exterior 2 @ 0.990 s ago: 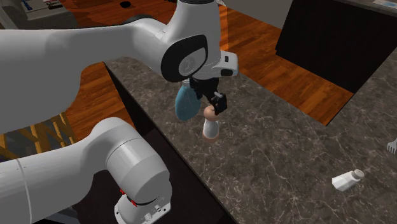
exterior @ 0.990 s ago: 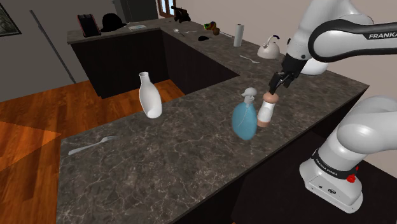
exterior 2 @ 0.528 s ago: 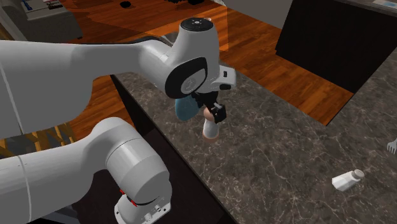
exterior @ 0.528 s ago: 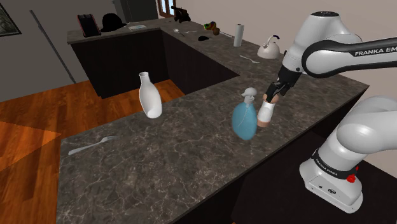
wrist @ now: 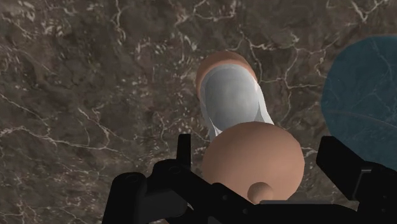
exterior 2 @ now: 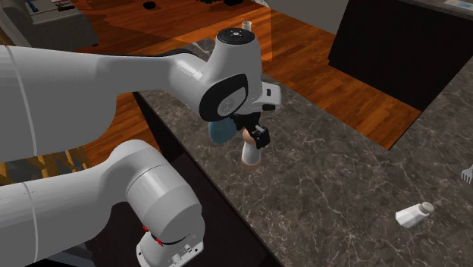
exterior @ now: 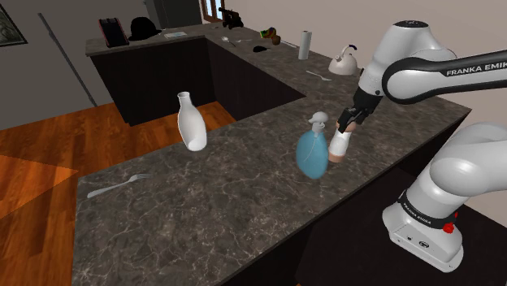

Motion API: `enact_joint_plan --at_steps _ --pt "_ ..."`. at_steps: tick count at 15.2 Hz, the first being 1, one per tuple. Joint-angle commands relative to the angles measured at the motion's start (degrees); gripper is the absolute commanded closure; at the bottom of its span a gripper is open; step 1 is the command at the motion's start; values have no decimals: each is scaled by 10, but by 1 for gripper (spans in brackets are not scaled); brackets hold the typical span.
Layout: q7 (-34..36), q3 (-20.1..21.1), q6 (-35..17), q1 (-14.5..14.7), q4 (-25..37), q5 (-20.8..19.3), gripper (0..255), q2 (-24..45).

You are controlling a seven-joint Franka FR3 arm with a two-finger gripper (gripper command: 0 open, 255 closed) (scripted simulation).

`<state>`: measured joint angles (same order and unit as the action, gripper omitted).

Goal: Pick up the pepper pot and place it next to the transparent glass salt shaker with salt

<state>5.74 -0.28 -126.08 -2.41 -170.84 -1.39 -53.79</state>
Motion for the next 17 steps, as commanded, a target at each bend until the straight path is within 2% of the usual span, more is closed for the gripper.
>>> enact_joint_plan --at_steps 1,2,11,17 --pt "0 0 0 0 0 0 0 0" --pt "0 0 0 0 0 0 255 0" --pt "0 0 0 0 0 0 255 0" --pt "-1 0 57 0 39 1 255 -19"
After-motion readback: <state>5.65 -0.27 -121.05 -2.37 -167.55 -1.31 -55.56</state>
